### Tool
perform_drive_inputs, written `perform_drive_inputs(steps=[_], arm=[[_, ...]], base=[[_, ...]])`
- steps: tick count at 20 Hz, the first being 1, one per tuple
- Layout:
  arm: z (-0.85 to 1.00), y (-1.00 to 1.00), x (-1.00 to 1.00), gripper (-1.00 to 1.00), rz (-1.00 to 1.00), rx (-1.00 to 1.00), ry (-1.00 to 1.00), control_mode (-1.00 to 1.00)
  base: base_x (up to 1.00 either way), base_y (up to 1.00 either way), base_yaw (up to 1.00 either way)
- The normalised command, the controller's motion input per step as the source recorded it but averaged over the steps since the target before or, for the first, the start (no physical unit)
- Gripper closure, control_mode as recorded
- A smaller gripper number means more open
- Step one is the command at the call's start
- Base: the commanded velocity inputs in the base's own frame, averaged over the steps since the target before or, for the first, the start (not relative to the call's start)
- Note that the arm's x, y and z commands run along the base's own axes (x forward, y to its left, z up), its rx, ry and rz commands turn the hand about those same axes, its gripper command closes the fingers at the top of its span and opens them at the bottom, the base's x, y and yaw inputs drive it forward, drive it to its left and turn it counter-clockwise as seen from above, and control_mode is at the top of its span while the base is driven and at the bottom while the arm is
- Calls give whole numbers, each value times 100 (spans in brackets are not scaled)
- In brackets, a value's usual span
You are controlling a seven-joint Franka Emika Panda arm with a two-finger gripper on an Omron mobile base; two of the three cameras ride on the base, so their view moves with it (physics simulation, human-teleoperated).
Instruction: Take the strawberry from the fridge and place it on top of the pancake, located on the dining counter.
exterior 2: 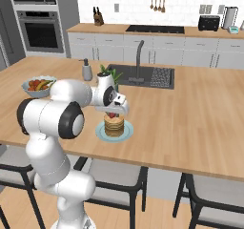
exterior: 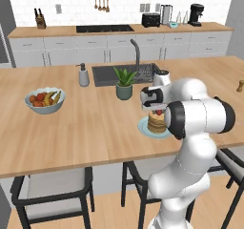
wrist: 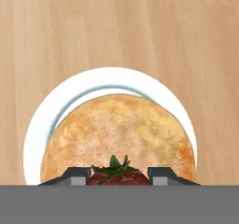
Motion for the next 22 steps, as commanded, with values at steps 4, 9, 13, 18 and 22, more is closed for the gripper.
perform_drive_inputs(steps=[4, 9, 13, 18, 22], arm=[[-5, -7, 24, 100, 0, 0, 0, -100], [-25, -9, 0, 100, 0, 0, 0, -100], [-27, -7, -13, -100, 0, 0, 0, -100], [-3, -2, -33, -100, 0, 0, -2, -100], [0, 0, -22, -100, 0, 0, 0, -100]], base=[[0, 0, 0], [0, 0, 0], [0, 0, 0], [0, 0, 0], [0, 0, 0]])
